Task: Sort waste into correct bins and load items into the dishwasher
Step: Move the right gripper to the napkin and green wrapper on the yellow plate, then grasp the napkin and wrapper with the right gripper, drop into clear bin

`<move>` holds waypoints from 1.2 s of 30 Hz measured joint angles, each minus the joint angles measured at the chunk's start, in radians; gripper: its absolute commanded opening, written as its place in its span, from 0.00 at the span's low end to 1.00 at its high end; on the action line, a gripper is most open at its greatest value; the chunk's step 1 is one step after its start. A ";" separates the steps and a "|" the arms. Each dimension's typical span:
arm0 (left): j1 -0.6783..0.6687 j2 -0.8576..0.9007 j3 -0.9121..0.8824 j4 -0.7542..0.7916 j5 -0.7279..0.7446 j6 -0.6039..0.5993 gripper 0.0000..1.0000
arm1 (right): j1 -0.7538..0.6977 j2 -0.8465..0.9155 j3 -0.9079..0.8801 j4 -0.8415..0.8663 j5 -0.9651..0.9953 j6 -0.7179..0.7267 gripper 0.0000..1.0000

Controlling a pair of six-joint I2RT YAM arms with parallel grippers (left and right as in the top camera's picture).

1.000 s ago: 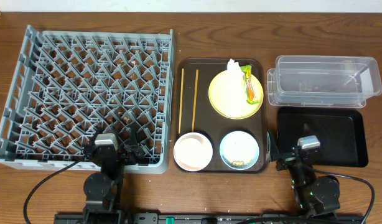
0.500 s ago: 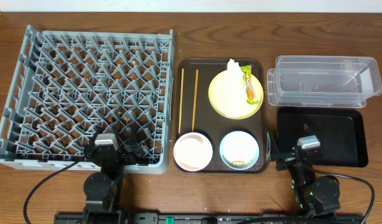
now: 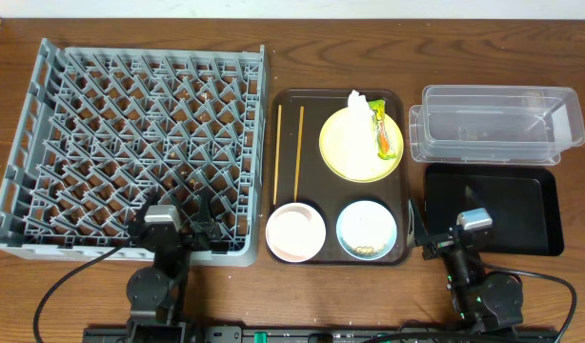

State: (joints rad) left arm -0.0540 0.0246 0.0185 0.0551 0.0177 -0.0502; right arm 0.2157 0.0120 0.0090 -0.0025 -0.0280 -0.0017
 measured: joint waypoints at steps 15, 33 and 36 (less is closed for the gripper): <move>0.000 0.520 0.755 -0.456 0.040 -0.018 0.95 | 0.000 0.563 0.666 -0.328 -0.096 0.001 0.99; 0.000 1.008 1.208 -0.927 0.220 -0.025 0.95 | 0.005 1.414 1.297 -0.631 -0.478 0.071 0.96; 0.000 1.033 1.208 -0.927 0.220 -0.025 0.95 | 0.019 1.503 1.297 -0.655 -0.379 0.084 0.78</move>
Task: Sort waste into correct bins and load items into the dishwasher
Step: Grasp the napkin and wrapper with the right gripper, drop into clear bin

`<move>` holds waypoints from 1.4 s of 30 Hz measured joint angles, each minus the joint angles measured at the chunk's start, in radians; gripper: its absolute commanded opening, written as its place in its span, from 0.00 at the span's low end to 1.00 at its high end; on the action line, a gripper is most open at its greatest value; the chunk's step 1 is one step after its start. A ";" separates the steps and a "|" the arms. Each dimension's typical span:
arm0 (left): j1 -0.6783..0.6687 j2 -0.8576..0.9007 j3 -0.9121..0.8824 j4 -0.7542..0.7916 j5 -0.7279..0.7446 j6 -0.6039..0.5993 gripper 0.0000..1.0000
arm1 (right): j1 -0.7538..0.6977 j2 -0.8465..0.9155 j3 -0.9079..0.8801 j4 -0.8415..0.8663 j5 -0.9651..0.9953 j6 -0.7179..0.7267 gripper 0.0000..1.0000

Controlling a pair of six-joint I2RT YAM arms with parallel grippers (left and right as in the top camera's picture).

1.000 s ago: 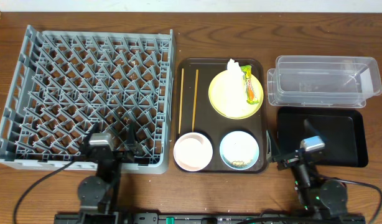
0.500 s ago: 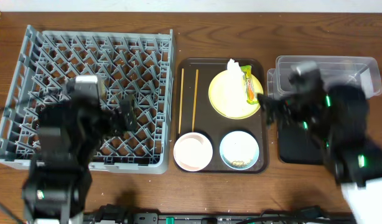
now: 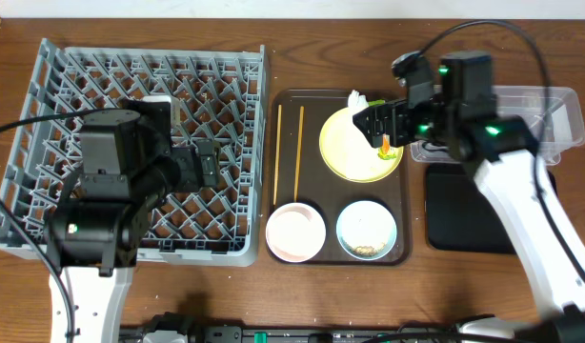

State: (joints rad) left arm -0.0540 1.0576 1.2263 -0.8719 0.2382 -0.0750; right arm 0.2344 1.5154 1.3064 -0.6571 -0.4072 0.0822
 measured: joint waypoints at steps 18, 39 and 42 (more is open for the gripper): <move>0.000 0.100 0.000 0.000 0.001 0.000 0.95 | 0.086 0.462 0.000 0.188 0.512 0.161 0.29; 0.000 0.103 0.000 0.000 0.003 0.000 0.95 | -0.013 0.074 0.023 0.072 0.508 0.407 0.01; 0.000 0.103 0.000 0.000 0.003 0.000 0.95 | -0.121 0.060 0.030 0.035 0.520 0.518 0.01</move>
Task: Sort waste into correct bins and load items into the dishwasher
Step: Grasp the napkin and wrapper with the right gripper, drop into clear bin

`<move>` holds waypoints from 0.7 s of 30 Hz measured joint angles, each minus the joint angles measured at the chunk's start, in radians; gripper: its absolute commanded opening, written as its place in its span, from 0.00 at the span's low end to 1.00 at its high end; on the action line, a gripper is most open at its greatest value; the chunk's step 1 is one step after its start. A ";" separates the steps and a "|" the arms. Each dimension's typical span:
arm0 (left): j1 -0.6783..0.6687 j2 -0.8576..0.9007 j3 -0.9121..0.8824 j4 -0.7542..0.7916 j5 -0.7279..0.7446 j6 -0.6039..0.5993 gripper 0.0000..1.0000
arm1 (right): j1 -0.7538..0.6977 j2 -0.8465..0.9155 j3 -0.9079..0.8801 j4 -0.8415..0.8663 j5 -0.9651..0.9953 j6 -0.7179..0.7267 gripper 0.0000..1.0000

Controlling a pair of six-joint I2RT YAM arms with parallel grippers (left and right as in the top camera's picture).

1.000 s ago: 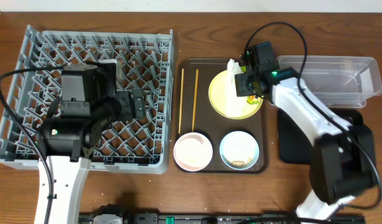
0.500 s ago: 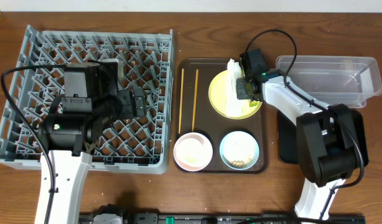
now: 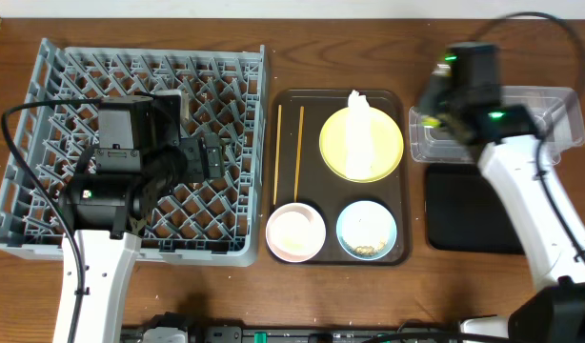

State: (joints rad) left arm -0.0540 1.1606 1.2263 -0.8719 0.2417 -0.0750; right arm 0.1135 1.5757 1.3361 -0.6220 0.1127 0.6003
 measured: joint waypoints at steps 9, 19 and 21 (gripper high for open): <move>0.000 0.000 0.000 0.000 0.000 0.000 0.96 | -0.216 0.142 -0.004 -0.017 0.020 0.228 0.25; 0.000 0.000 0.000 0.000 0.000 0.000 0.95 | -0.210 0.115 -0.009 0.106 -0.121 0.166 0.59; 0.000 0.000 0.000 0.000 0.000 0.000 0.95 | -0.185 0.079 -0.009 0.130 -0.179 0.102 0.59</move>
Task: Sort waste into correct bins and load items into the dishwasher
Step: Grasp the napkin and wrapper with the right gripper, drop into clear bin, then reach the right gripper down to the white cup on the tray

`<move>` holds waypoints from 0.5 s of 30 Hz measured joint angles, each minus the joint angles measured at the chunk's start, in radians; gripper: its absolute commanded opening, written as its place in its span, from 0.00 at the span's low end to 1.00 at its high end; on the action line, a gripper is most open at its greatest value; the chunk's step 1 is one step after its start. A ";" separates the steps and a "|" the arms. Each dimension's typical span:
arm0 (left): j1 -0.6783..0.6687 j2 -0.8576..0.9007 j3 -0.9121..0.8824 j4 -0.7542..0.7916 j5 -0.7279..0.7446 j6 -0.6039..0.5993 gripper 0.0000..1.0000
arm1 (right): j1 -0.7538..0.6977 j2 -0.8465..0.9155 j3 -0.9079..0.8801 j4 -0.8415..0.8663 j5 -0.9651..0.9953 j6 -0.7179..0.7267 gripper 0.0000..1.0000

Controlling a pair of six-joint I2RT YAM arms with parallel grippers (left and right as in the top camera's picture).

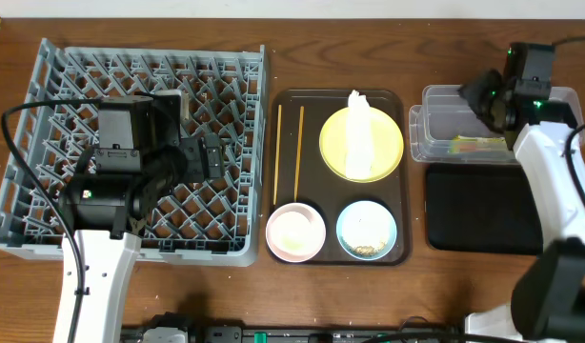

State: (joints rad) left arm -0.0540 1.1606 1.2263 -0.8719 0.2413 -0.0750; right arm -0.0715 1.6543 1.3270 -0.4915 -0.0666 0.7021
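Observation:
A green and orange wrapper (pixel 478 145) lies inside the clear plastic bin (pixel 435 143) at the right. My right gripper (pixel 481 98) hovers just above it, open and empty. A crumpled white tissue (pixel 357 124) rests on the yellow plate (pixel 332 143) in the brown tray (pixel 403 181). Two chopsticks (pixel 298 152) lie along the tray's left side. In front stand a pink bowl (pixel 294 232) and a blue bowl (pixel 366 230) holding crumbs. My left gripper (pixel 210 158) hangs open over the grey dish rack (pixel 45 133), holding nothing.
A black tray (pixel 481 208) lies in front of the clear bin. The rack fills the left half of the wooden table (pixel 273 286). Cables from both arms trail over the rack and the right edge.
My right gripper has moved right, from the bin's left end to above its middle. The wrapper, not seen before, now lies in the bin, let go. The left arm has not moved.
Both arms were folded low at the table's front, with the wrapper on the yellow plate beside the tissue. Then the left arm stood over the rack and my right gripper was at the wrapper. Later the wrapper was off the plate; now it lies in the bin.

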 measured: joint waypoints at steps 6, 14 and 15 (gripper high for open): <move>0.000 0.001 0.000 0.000 0.000 0.000 0.95 | 0.212 -0.075 0.002 -0.039 -0.116 -0.262 0.62; 0.000 0.001 0.000 0.000 0.000 0.000 0.95 | 0.445 0.119 0.002 0.006 0.070 -0.379 0.63; 0.000 0.001 0.000 0.000 0.000 0.000 0.95 | 0.455 0.153 0.002 0.026 0.095 -0.381 0.61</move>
State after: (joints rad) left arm -0.0540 1.1614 1.2263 -0.8722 0.2417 -0.0750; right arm 0.3836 1.8072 1.3293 -0.4652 0.0288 0.3206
